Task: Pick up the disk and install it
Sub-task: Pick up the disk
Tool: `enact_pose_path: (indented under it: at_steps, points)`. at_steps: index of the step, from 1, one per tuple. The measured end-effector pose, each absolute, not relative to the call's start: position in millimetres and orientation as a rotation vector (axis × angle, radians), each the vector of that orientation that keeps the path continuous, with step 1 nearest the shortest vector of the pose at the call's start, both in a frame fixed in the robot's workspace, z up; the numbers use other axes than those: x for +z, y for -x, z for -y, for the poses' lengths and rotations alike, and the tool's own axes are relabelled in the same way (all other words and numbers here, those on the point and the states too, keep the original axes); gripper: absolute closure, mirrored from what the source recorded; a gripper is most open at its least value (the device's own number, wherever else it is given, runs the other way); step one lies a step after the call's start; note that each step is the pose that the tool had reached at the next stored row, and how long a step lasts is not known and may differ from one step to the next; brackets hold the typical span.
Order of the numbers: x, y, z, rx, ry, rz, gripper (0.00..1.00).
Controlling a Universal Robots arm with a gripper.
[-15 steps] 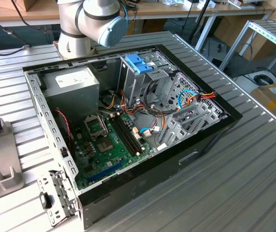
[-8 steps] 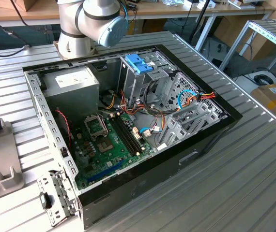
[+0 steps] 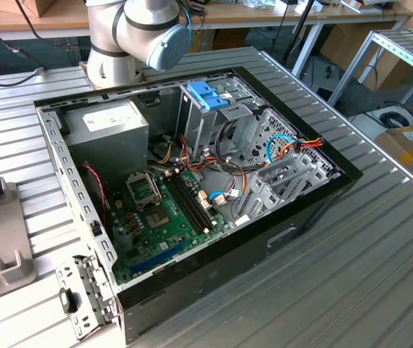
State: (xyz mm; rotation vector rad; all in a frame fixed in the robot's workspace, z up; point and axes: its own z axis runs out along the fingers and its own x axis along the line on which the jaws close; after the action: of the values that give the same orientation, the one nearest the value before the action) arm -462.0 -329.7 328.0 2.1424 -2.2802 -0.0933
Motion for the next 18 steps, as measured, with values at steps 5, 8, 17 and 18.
enact_pose_path:
  at_steps: [5,8,17,18]
  points:
    - [325.4,462.0,329.7,-0.093,-2.146,2.277,0.46]
    - [324.1,462.0,329.7,-0.093,-2.147,2.276,0.46]
    - [321.1,462.0,329.7,-0.093,-2.147,2.276,0.46]
    - [320.8,462.0,329.7,-0.093,-2.147,2.276,0.46]
